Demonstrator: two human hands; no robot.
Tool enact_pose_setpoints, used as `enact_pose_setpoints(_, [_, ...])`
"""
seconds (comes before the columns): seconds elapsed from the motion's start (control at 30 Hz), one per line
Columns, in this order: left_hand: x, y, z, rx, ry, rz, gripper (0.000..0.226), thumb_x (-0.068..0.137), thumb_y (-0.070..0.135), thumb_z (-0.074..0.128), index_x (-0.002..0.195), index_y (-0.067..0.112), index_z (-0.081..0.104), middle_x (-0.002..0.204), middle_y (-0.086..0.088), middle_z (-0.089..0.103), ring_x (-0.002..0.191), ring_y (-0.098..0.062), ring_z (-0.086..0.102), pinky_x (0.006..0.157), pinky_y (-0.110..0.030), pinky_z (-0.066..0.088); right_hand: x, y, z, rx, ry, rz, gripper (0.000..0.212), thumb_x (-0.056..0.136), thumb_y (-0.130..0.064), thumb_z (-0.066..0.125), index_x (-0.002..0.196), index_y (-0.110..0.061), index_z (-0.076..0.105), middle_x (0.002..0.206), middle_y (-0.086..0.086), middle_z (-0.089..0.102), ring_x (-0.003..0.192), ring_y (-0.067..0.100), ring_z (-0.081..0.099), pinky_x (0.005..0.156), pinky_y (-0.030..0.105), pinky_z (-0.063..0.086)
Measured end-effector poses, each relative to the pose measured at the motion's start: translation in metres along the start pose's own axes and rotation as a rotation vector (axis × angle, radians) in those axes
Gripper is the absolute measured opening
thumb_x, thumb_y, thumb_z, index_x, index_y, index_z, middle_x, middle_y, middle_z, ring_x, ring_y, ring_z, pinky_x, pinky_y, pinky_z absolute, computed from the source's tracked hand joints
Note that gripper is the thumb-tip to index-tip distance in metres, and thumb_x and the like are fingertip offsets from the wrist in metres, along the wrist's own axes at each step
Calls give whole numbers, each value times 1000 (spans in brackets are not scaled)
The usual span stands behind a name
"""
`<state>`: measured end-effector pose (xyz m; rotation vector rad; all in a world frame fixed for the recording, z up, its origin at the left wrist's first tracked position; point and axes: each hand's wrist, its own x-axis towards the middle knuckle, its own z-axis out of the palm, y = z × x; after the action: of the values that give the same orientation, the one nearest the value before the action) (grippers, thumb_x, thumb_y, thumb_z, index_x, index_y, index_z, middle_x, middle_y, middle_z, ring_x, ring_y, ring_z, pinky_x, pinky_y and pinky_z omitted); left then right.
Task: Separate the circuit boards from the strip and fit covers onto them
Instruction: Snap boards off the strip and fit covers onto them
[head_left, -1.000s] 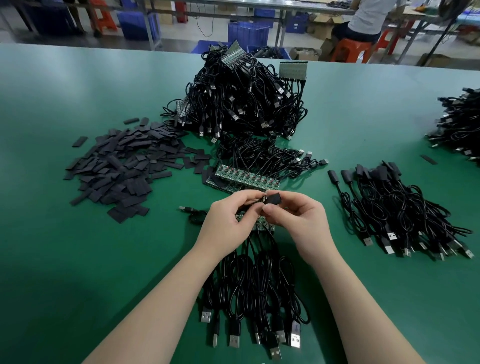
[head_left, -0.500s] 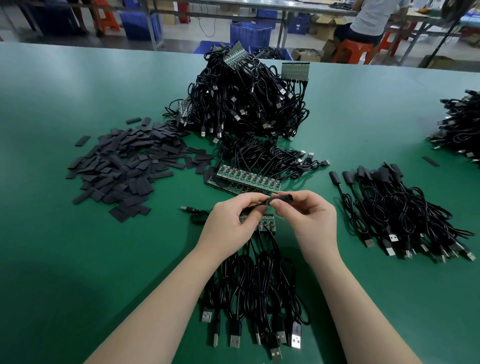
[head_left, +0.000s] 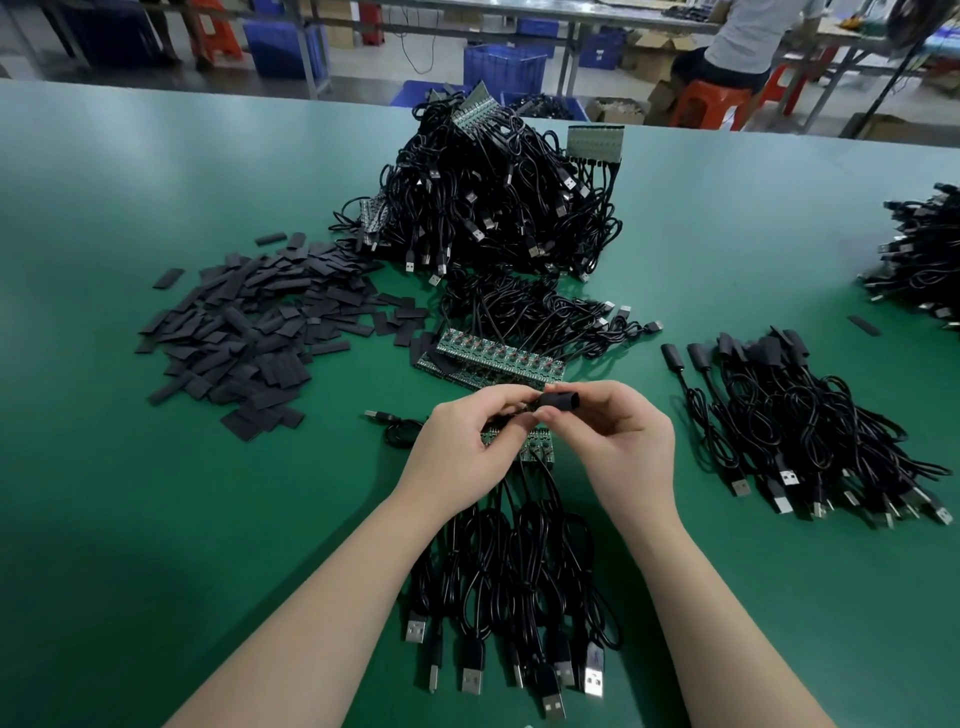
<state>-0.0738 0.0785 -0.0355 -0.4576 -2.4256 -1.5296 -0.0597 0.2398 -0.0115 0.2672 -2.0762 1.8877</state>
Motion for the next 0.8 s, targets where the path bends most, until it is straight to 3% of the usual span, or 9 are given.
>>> enact_pose_setpoints(0.23, [-2, 2, 0, 15, -26, 8, 27, 90, 37, 61, 117, 40, 63, 105, 26, 69, 99, 5, 64, 84, -32, 56, 5, 0, -4, 35, -8, 68, 30, 75, 3, 80, 80, -26, 74, 79, -8, 76, 75, 4, 72, 69, 14, 54])
enact_pose_setpoints(0.5, [-4, 7, -4, 54, -95, -11, 45, 92, 43, 58, 134, 51, 44, 110, 37, 64, 105, 11, 60, 90, -20, 49, 8, 1, -6, 39, -104, 144, 32, 81, -5, 78, 83, -37, 76, 80, -9, 76, 76, 2, 69, 70, 14, 52])
enact_pose_setpoints(0.57, [-4, 8, -4, 48, -60, 5, 42, 91, 44, 60, 131, 49, 48, 107, 39, 62, 104, 11, 61, 89, -19, 49, 8, 1, -6, 51, -116, 157, 32, 81, -6, 77, 83, -38, 75, 80, -8, 75, 76, 3, 69, 70, 15, 52])
enact_pose_setpoints(0.7, [-4, 8, -2, 12, 44, -12, 31, 83, 53, 62, 106, 35, 70, 97, 22, 71, 94, 1, 66, 82, -35, 56, 7, 3, -4, 91, -66, 154, 29, 83, -6, 77, 80, -36, 74, 77, -10, 74, 74, 2, 68, 69, 15, 53])
enact_pose_setpoints(0.8, [-3, 8, -3, 67, 50, 1, 33, 81, 52, 64, 106, 33, 73, 97, 20, 72, 92, 0, 66, 81, -35, 55, 5, 3, -1, 108, -17, 161, 23, 83, -6, 77, 83, -29, 74, 78, -6, 75, 74, 2, 69, 68, 14, 52])
